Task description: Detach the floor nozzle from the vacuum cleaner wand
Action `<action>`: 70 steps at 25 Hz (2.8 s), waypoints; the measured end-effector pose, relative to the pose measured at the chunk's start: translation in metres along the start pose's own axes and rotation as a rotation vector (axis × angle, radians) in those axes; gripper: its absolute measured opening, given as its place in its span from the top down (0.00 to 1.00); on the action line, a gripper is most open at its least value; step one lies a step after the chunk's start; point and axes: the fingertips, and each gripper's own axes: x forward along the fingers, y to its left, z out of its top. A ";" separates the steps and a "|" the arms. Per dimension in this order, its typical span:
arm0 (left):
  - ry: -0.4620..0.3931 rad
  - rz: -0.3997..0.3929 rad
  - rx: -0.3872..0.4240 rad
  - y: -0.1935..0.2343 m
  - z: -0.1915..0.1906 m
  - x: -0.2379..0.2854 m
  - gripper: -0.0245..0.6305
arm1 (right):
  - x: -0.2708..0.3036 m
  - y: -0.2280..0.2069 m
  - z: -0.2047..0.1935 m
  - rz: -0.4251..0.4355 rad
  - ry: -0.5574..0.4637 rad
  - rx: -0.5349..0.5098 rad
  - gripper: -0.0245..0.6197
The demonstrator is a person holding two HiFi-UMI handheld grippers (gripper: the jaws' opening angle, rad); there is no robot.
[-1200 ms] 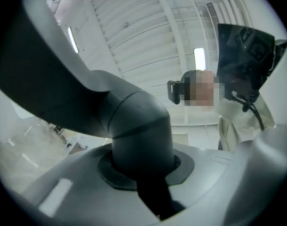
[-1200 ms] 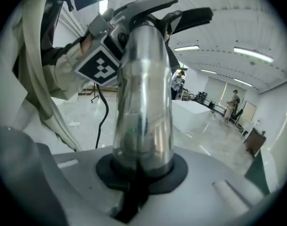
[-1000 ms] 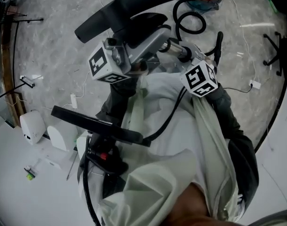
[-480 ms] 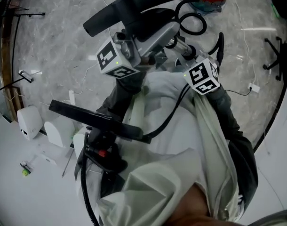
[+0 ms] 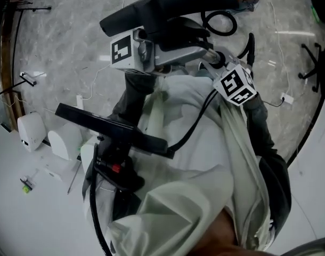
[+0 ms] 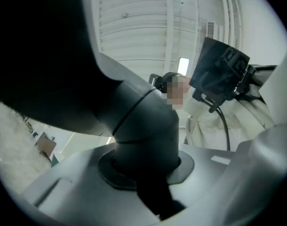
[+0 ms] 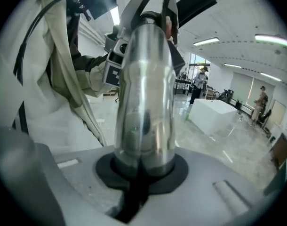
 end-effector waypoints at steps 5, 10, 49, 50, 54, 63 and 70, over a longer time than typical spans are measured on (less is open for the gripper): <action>-0.047 0.288 0.075 0.032 0.004 -0.003 0.83 | 0.003 -0.018 -0.004 -0.132 0.023 0.063 0.90; -0.037 0.342 0.078 0.036 0.007 -0.007 0.82 | 0.004 -0.019 0.001 -0.200 0.032 0.077 0.90; -0.021 0.356 0.113 0.029 0.005 0.011 0.84 | -0.006 -0.013 0.008 -0.231 -0.036 0.130 0.90; -0.014 0.412 0.120 0.033 0.003 0.008 0.84 | -0.005 -0.014 0.007 -0.246 -0.028 0.133 0.90; 0.010 0.369 0.114 0.028 -0.004 0.015 0.82 | -0.010 -0.013 0.004 -0.238 -0.046 0.120 0.90; 0.069 -0.318 0.017 -0.043 -0.016 0.011 0.83 | -0.011 0.025 0.009 0.083 -0.095 0.035 0.90; -0.029 0.121 0.060 0.011 -0.005 0.020 0.83 | -0.011 0.000 0.004 -0.092 -0.043 0.133 0.90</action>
